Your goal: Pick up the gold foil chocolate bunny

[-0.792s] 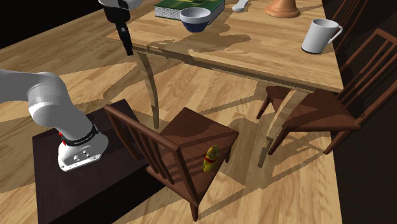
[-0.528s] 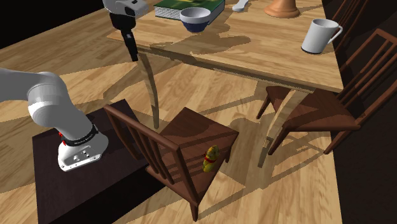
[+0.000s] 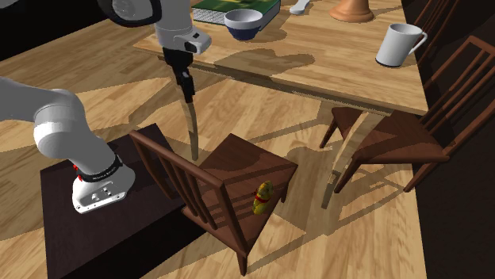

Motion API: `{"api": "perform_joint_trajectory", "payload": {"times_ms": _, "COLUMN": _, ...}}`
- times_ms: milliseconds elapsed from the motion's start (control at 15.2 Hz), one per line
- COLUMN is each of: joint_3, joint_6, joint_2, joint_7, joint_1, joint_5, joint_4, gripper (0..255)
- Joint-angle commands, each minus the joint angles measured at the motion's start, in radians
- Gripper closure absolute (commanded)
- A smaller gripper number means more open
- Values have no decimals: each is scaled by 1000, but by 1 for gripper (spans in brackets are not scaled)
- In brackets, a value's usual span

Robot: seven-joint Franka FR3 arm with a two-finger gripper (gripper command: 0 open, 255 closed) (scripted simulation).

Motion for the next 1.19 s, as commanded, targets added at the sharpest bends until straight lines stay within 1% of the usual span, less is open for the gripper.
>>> {"api": "perform_joint_trajectory", "payload": {"times_ms": 0, "joint_3": -35, "joint_6": 35, "joint_2": 55, "joint_7": -45, "joint_1": -10, "joint_5": -22, "joint_4": 12, "gripper": 0}}
{"api": "perform_joint_trajectory", "payload": {"times_ms": 330, "joint_3": -116, "joint_6": 122, "joint_2": 189, "joint_7": -150, "joint_1": -33, "joint_5": -61, "joint_4": 41, "gripper": 0}}
{"api": "perform_joint_trajectory", "payload": {"times_ms": 594, "joint_3": -177, "joint_6": 188, "joint_2": 314, "joint_7": -237, "joint_1": -47, "joint_5": -72, "joint_4": 86, "gripper": 0}}
{"api": "perform_joint_trajectory", "payload": {"times_ms": 858, "joint_3": -233, "joint_6": 248, "joint_2": 452, "joint_7": -329, "joint_1": -61, "joint_5": -60, "joint_4": 149, "gripper": 0}}
{"api": "perform_joint_trajectory", "payload": {"times_ms": 1122, "joint_3": -275, "joint_6": 298, "joint_2": 601, "joint_7": -426, "joint_1": -83, "joint_5": -24, "joint_4": 231, "gripper": 0}}
